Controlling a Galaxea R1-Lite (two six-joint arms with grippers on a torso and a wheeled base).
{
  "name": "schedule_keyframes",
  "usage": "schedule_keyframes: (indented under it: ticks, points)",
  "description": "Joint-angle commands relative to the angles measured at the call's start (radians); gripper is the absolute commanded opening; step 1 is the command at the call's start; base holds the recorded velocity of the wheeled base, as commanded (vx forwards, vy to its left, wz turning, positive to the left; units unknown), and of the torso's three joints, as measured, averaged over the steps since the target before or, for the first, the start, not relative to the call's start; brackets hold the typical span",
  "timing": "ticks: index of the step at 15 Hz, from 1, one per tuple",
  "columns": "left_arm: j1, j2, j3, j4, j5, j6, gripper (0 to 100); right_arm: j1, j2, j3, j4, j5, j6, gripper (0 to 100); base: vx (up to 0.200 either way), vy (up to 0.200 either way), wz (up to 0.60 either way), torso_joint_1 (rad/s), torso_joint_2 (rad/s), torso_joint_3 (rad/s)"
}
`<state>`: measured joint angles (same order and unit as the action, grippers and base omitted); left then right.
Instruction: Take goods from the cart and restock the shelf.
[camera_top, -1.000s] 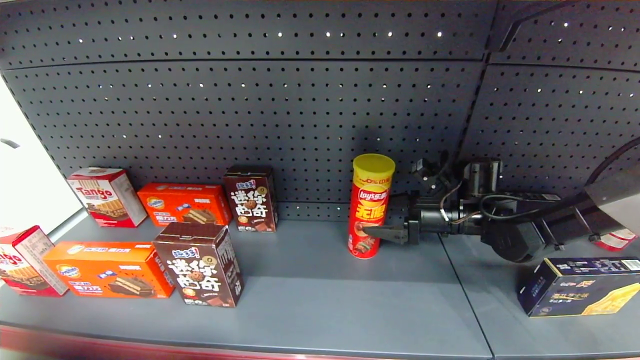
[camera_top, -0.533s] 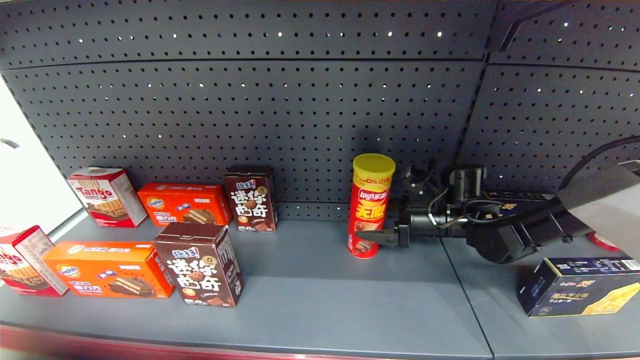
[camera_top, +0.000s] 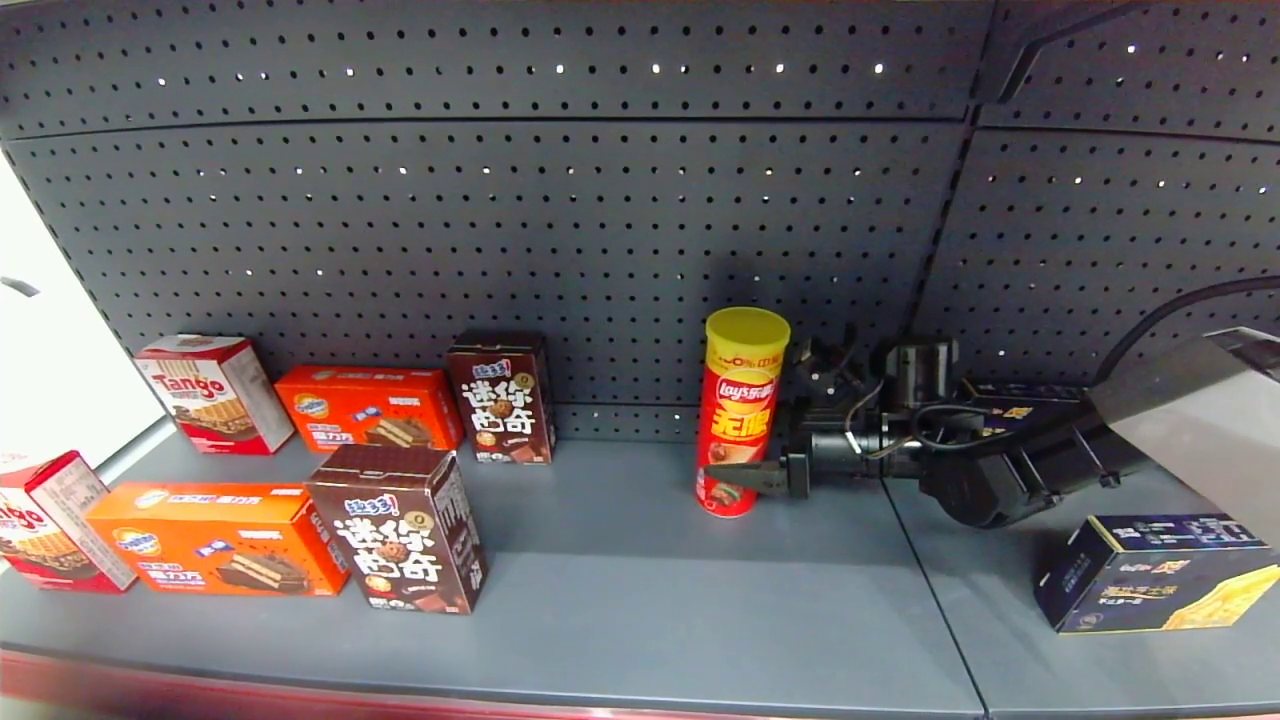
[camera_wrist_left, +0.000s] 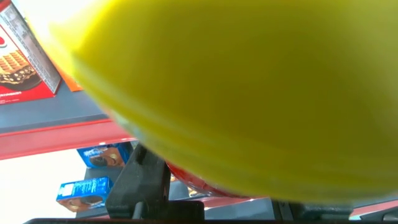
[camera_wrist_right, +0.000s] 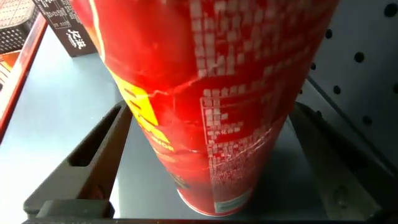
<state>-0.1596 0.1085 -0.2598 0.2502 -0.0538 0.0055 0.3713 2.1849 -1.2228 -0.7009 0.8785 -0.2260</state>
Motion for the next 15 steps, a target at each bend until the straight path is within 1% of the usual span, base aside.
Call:
schedule_keyframes:
  ticks: [1, 4, 9, 11, 14, 15]
  points:
    - [0.0, 0.0, 0.004, 0.0, -0.001, 0.001, 0, 0.003, -0.005, 0.003, -0.002, -0.003, 0.0, 0, 0.0, 0.0, 0.0, 0.0, 0.0, 0.0]
    - [0.0, 0.0, 0.007, -0.002, 0.0, -0.001, 0, 0.005, -0.014, 0.011, -0.002, -0.007, 0.002, 0, 0.0, 0.0, 0.0, 0.0, 0.0, 0.0]
    - [0.0, 0.0, 0.034, -0.009, -0.003, 0.001, 0, 0.017, -0.102, 0.075, 0.004, -0.015, 0.005, 0, 0.0, 0.0, 0.0, 0.0, 0.0, 0.0]
    - [0.0, 0.0, 0.042, -0.011, -0.003, 0.001, 0, 0.032, -0.177, 0.129, 0.006, -0.021, 0.007, 0, 0.0, 0.0, 0.0, 0.0, 0.0, 0.0]
    - [0.0, 0.0, 0.042, -0.011, -0.003, -0.001, 0, 0.063, -0.269, 0.207, 0.007, -0.082, 0.01, 0, 0.0, 0.0, 0.0, 0.0, 0.0, 0.0]
    - [0.0, 0.0, 0.047, -0.011, -0.003, -0.012, 0, 0.077, -0.317, 0.253, 0.006, -0.089, 0.02, 0, 0.0, 0.0, 0.0, 0.0, 0.0, 0.0]
